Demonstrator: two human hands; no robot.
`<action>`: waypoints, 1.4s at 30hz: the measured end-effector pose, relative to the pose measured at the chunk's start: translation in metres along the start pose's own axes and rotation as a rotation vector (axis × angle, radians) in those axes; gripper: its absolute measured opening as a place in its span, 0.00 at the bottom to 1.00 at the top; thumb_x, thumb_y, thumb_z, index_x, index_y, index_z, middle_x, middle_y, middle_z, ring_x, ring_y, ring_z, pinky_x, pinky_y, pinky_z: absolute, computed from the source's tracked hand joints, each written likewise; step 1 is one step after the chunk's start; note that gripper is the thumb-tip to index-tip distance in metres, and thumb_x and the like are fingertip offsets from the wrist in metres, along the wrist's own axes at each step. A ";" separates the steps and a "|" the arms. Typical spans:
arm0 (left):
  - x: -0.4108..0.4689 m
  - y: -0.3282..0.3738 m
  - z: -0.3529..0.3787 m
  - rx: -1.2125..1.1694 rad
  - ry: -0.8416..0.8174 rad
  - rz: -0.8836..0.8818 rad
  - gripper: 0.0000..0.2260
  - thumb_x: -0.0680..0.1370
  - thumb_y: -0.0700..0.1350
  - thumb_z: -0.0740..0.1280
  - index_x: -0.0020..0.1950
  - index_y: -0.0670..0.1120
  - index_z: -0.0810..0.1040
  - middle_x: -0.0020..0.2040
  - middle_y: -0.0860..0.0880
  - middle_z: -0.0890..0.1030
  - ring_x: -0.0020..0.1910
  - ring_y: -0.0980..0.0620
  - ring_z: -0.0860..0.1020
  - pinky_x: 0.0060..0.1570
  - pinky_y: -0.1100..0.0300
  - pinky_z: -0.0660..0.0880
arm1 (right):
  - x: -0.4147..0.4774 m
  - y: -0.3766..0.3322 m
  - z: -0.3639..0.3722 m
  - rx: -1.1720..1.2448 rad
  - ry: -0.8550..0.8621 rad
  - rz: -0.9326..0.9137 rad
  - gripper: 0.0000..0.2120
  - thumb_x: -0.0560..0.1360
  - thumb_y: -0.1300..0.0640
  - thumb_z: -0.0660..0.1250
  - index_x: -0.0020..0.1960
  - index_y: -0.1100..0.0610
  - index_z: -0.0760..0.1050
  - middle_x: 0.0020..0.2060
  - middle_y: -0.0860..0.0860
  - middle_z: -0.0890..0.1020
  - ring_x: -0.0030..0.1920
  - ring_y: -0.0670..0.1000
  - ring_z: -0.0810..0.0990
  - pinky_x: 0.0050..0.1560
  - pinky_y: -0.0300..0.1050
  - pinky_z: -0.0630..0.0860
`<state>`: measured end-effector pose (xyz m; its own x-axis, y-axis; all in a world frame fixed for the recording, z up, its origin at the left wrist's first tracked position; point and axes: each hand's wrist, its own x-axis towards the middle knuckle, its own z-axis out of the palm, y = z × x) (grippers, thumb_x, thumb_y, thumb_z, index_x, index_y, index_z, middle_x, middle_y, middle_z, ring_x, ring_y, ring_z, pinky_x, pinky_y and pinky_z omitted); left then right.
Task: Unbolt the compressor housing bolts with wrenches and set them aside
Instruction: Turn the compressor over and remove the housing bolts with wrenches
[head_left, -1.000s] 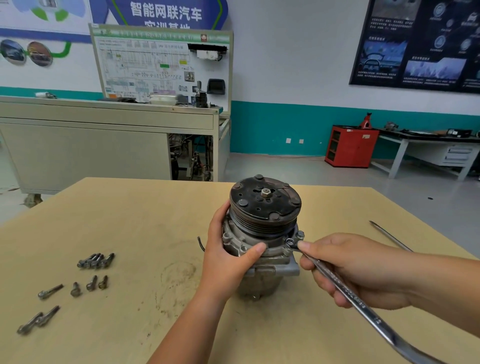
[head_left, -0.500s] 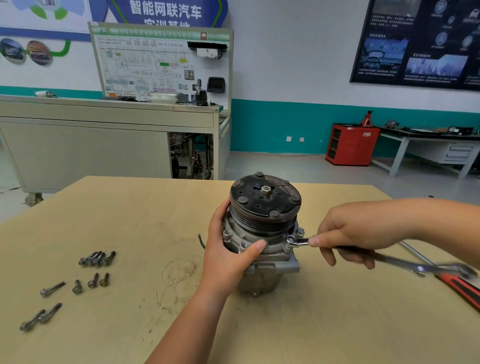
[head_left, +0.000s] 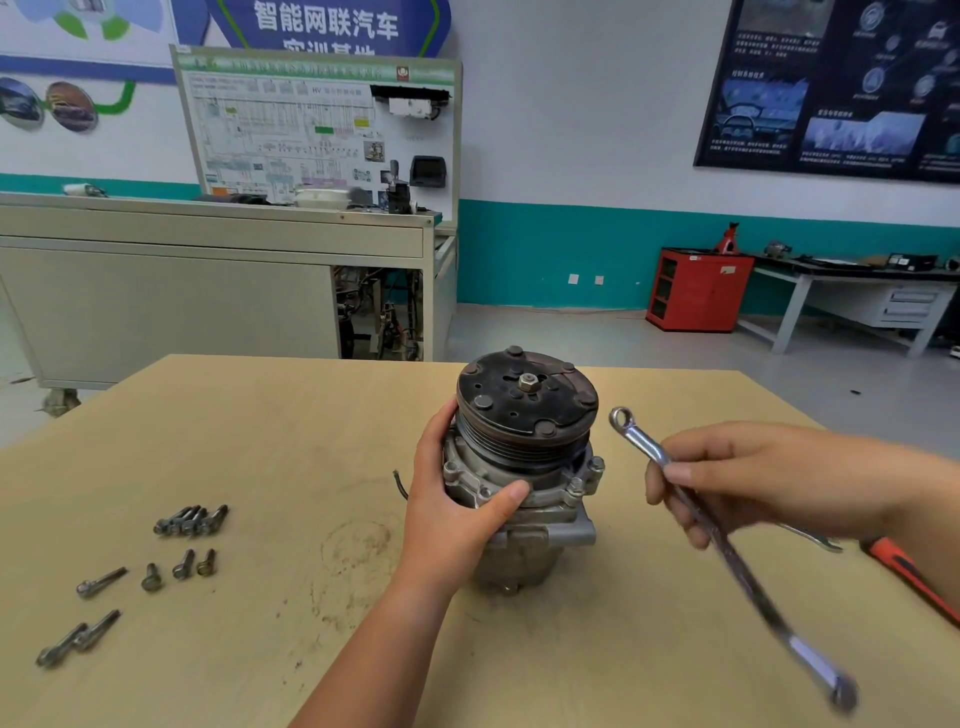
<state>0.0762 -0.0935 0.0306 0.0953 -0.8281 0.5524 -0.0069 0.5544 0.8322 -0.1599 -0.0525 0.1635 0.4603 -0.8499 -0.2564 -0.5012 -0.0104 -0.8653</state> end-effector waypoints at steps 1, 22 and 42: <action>0.000 0.000 0.000 0.003 0.002 0.003 0.36 0.60 0.57 0.76 0.65 0.71 0.66 0.67 0.60 0.72 0.66 0.59 0.71 0.67 0.53 0.70 | -0.002 0.006 0.015 0.168 0.053 -0.036 0.10 0.71 0.51 0.63 0.42 0.57 0.78 0.31 0.50 0.77 0.35 0.50 0.81 0.37 0.39 0.77; -0.005 0.018 -0.001 0.346 0.085 0.428 0.26 0.68 0.54 0.71 0.63 0.60 0.66 0.70 0.45 0.63 0.73 0.46 0.61 0.71 0.59 0.60 | 0.045 0.004 0.136 0.901 0.353 -0.152 0.14 0.80 0.56 0.57 0.39 0.58 0.74 0.22 0.49 0.70 0.23 0.49 0.75 0.23 0.39 0.72; 0.008 0.016 -0.006 0.213 -0.049 -0.061 0.50 0.56 0.61 0.76 0.74 0.61 0.57 0.70 0.59 0.67 0.68 0.62 0.67 0.69 0.59 0.66 | 0.016 -0.012 0.019 -0.382 -0.116 0.265 0.22 0.77 0.39 0.57 0.30 0.51 0.70 0.23 0.43 0.69 0.25 0.44 0.66 0.33 0.38 0.63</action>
<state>0.0826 -0.0912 0.0481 0.0536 -0.8653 0.4984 -0.2129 0.4777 0.8523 -0.1320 -0.0560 0.1615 0.3483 -0.7850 -0.5124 -0.8357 -0.0124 -0.5490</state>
